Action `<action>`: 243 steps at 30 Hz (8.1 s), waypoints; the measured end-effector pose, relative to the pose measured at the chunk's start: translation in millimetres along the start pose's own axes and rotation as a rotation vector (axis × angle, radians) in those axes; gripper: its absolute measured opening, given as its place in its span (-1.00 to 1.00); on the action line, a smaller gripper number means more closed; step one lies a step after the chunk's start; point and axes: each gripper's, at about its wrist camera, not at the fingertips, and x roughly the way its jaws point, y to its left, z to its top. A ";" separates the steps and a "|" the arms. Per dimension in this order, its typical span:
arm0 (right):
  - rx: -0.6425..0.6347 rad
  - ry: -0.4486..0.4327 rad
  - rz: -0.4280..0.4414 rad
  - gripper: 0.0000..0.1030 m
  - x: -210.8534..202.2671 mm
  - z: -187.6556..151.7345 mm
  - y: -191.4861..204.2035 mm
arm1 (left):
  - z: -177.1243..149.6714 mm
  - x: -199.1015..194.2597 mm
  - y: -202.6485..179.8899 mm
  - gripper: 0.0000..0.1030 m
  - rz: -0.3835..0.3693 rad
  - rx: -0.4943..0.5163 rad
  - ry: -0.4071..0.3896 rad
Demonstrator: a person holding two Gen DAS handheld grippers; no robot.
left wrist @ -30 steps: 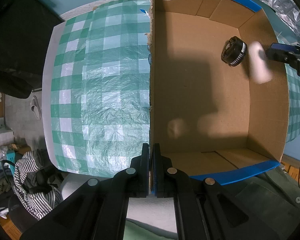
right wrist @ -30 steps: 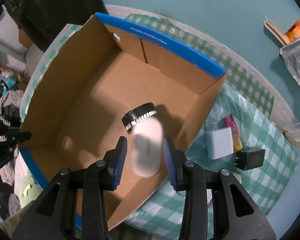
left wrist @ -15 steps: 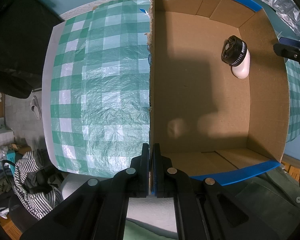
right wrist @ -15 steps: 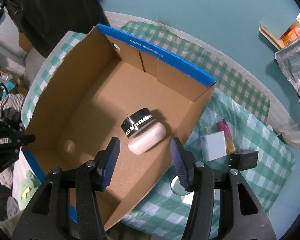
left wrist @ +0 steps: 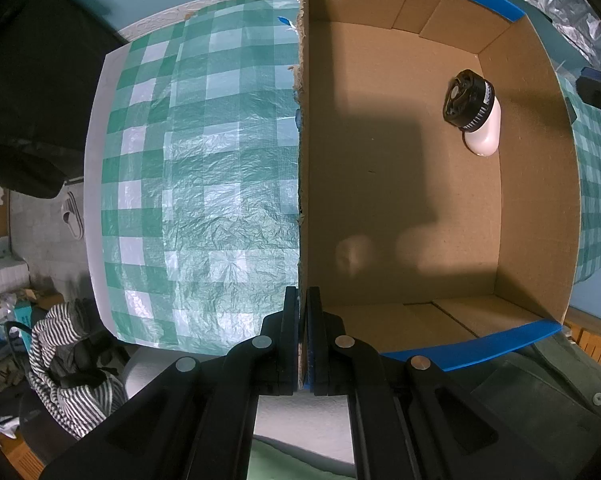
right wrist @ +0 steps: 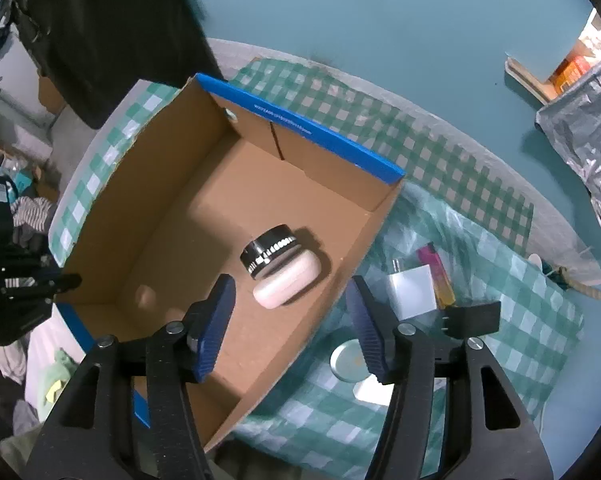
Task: Organize rigid objects
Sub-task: 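Move the right gripper back toward the green tin on the cloth, then grasp the round green tin by its rim with the right gripper, then carry the green tin over the box and open the right gripper, then move the right gripper to the white square charger and grasp it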
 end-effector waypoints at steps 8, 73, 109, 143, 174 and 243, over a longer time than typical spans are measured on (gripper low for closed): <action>0.027 -0.015 -0.017 0.16 -15.4 -5.9 -11.9 | 0.0 0.2 -0.1 -0.94 0.001 0.002 0.000; -0.024 0.225 -0.030 0.11 111.6 -58.5 -44.2 | 1.2 -1.9 0.0 -0.94 -0.005 -0.004 0.011; 0.071 0.122 -0.042 -0.15 34.5 -39.8 -48.6 | 2.3 -0.9 -1.6 -0.94 0.000 0.013 0.014; -0.029 0.060 0.018 -0.15 17.4 12.1 3.8 | 8.2 -0.9 -1.4 -0.94 -0.004 0.013 0.014; -0.052 0.083 -0.003 0.09 35.7 9.2 15.5 | 6.7 -0.2 0.0 -0.94 0.001 0.016 0.015; 0.375 0.326 0.015 0.18 101.3 -110.2 -113.7 | 5.9 -3.2 -3.2 -0.93 0.012 0.043 0.017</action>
